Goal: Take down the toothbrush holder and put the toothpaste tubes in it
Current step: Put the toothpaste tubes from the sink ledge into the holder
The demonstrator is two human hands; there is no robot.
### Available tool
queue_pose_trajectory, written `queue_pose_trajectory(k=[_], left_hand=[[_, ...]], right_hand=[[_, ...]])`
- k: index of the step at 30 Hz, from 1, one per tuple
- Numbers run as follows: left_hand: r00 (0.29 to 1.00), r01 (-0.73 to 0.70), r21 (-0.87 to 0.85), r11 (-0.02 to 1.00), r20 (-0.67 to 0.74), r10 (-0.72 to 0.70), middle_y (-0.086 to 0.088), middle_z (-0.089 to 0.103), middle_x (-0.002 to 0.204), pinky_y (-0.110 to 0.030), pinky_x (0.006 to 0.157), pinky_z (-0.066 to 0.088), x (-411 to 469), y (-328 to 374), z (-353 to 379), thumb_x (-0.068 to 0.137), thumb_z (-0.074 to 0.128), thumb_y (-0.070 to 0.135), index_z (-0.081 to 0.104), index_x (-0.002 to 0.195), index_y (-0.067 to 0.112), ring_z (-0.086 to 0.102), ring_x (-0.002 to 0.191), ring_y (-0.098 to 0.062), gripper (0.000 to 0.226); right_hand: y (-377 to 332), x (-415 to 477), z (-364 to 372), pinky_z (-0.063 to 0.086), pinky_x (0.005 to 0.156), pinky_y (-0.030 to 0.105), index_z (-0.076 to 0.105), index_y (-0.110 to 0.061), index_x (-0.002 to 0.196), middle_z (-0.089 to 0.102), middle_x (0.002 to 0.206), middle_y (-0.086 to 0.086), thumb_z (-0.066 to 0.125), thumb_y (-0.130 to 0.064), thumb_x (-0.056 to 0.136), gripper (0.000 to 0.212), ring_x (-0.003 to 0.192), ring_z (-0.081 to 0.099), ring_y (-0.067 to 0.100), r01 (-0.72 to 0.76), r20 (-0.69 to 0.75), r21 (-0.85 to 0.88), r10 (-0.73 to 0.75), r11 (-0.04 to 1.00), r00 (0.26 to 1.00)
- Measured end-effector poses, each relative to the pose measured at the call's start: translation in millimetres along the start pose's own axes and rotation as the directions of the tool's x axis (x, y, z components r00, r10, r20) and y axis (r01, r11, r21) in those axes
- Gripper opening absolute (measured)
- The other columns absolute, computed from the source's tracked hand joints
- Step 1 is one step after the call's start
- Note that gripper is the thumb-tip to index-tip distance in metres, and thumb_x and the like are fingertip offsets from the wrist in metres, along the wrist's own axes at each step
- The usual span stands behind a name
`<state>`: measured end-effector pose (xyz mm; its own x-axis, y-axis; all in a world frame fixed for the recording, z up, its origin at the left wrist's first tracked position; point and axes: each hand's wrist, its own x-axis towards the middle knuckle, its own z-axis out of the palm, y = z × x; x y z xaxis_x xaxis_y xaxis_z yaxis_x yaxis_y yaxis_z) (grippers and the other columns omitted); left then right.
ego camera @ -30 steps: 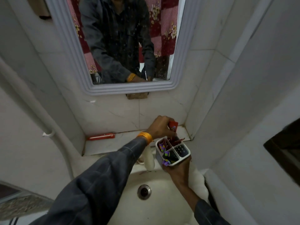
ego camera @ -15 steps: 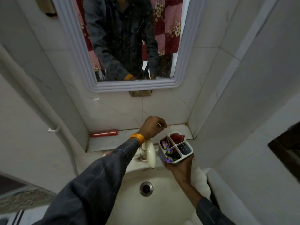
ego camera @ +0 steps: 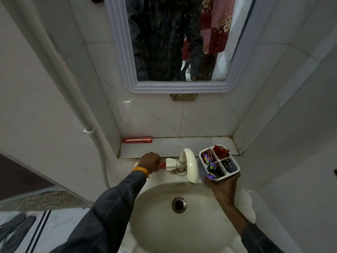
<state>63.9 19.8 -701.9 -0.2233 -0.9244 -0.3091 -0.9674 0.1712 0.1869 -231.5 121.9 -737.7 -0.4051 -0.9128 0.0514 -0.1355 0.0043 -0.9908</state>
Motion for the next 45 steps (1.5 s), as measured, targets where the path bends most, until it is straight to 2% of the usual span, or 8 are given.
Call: queue_pose_trajectory(k=[9,16,20,23,28,32,36,45], left_hand=[[0.953,-0.125,-0.332,0.935,-0.302,0.020,-0.010,0.074,0.081,-0.034,0.076,0.057,-4.8,43.3,-130.4,0.071,0.082,0.030,0.070,0.079,0.010,0.070,0.078,-0.026,0.024],[0.872,-0.490,-0.442,0.752,-0.232,0.431,-0.008,0.075,0.095,-0.027,0.074,0.060,-19.2,172.8,-152.1,0.081,0.076,0.026,0.069,0.101,0.009,0.072,0.081,-0.017,0.027],[0.861,-0.506,-0.261,0.822,-0.217,0.460,-0.011,0.075,0.097,-0.031,0.074,0.054,-19.3,217.0,-114.3,0.078,0.075,0.027,0.070,0.096,0.011,0.069,0.087,-0.025,0.024],[0.867,-0.489,-0.160,0.857,-0.192,0.459,-0.012,0.074,0.095,-0.031,0.073,0.053,-13.4,228.3,-92.8,0.080,0.072,0.020,0.071,0.090,0.011,0.068,0.088,-0.029,0.014],[0.875,-0.478,-0.074,0.875,-0.128,0.467,-0.015,0.072,0.106,-0.038,0.085,0.054,-7.4,224.0,-75.4,0.087,0.066,0.023,0.071,0.104,0.008,0.066,0.097,-0.034,0.023],[0.860,-0.503,-0.221,0.836,-0.218,0.461,-0.007,0.077,0.096,-0.024,0.073,0.048,-9.8,209.7,-97.9,0.085,0.070,0.026,0.076,0.094,0.012,0.070,0.087,-0.022,0.018],[0.897,-0.393,-0.436,0.810,-0.375,0.233,-0.010,0.077,0.091,-0.033,0.078,0.059,8.2,135.2,-115.1,0.087,0.066,0.017,0.074,0.095,0.009,0.073,0.081,-0.023,0.014],[0.955,0.220,-0.101,0.970,-0.182,-0.235,-0.025,0.051,0.140,-0.042,0.112,0.034,43.4,-51.2,-27.7,0.096,0.045,0.009,0.053,0.134,0.005,0.044,0.130,-0.042,0.039]], right_hand=[[-10.1,-4.0,2.0,0.057,0.120,0.053,0.042,-0.001,0.162,0.062,0.160,0.016,0.108,0.012,0.054,0.127,0.145,0.065,0.033,-0.062,-0.065,-0.062,0.058,0.996,0.996],[-20.0,-4.7,4.9,0.062,0.100,0.015,0.046,0.003,0.159,0.068,0.148,0.015,0.109,-0.017,0.049,0.128,0.124,0.073,-0.005,-0.064,-0.039,0.011,0.064,0.998,0.997],[-13.3,-1.9,4.3,0.062,0.114,0.043,0.048,-0.006,0.161,0.067,0.153,0.011,0.106,-0.063,0.044,0.142,0.139,0.069,0.025,-0.064,-0.061,-0.067,0.060,0.996,0.996],[2.6,1.1,4.4,0.055,0.113,0.027,0.051,-0.009,0.161,0.067,0.153,0.009,0.094,-0.090,0.046,0.147,0.143,0.066,0.029,-0.123,-0.055,-0.132,0.116,0.984,0.992],[16.0,5.8,4.5,0.051,0.125,0.052,0.048,-0.012,0.164,0.065,0.156,0.008,0.092,-0.089,0.046,0.147,0.146,0.062,0.026,-0.159,-0.013,-0.136,0.159,0.978,0.987],[-7.7,-0.9,3.5,0.056,0.118,0.029,0.048,-0.009,0.161,0.065,0.148,-0.006,0.095,-0.059,0.048,0.133,0.134,0.066,0.000,-0.146,-0.044,-0.106,0.142,0.984,0.989],[-10.8,-3.6,3.1,0.062,0.109,0.035,0.048,-0.010,0.155,0.070,0.147,0.007,0.103,-0.042,0.045,0.127,0.131,0.073,0.013,-0.125,-0.076,-0.050,0.121,0.991,0.990],[3.4,-1.4,3.6,0.058,0.117,0.058,0.039,-0.005,0.161,0.062,0.157,0.018,0.108,-0.073,0.037,0.157,0.141,0.067,0.039,-0.104,-0.085,0.001,0.104,0.995,0.991]])
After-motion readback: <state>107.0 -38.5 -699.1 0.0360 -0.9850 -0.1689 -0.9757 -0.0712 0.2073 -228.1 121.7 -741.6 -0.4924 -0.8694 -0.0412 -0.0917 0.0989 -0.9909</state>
